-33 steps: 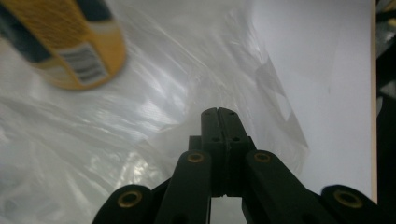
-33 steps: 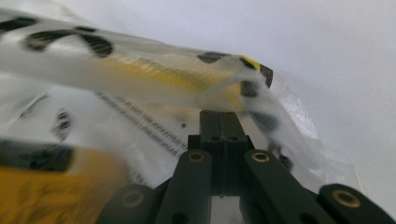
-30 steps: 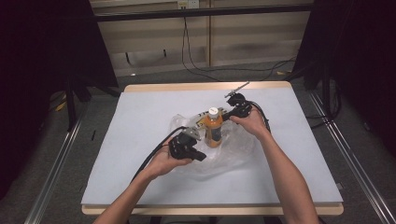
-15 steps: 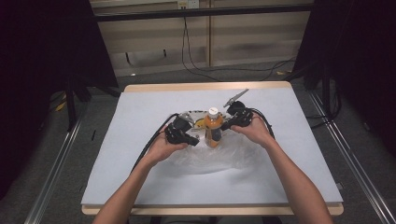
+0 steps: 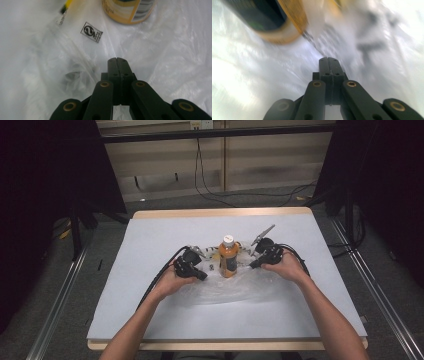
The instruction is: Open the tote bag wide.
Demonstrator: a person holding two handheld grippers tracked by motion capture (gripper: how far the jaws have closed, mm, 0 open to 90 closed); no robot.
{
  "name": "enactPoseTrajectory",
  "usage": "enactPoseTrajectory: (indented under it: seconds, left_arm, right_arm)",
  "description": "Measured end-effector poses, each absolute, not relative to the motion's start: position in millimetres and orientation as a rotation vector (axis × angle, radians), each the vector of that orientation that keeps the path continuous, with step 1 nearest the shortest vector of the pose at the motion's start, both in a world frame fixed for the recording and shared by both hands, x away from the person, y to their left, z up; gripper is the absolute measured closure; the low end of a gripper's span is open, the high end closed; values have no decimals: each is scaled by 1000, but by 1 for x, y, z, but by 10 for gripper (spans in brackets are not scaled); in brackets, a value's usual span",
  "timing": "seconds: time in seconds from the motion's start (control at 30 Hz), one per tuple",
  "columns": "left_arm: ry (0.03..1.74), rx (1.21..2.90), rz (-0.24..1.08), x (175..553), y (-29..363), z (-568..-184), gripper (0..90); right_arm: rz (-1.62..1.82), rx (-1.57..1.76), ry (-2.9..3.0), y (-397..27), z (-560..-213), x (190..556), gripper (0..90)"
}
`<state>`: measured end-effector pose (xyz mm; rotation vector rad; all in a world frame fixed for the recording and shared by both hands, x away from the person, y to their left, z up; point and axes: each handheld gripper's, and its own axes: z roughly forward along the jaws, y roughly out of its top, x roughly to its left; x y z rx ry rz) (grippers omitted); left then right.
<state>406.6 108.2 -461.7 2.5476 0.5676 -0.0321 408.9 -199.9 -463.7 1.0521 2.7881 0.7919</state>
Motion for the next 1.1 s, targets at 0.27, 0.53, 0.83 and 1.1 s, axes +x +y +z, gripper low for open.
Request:
enactPoseTrajectory:
  seconds: [0.27, 0.53, 0.83, 1.1]
  left_arm:
    - [592, 2526, -37, 406, 117, -463, 900]
    - [626, 2511, -3, 401, 113, -463, 900]
    - [596, 2513, 0, 408, 112, -464, 900]
    - [509, 2535, -16, 393, 97, -463, 900]
  right_arm:
    - [820, 1055, 2797, -233, -464, 391, 900]
    - [712, 1032, 2805, -246, -460, 378, 900]
    - [885, 1164, 2679, -224, -469, 418, 900]
    - [918, 1195, 2528, -202, -475, 437, 900]
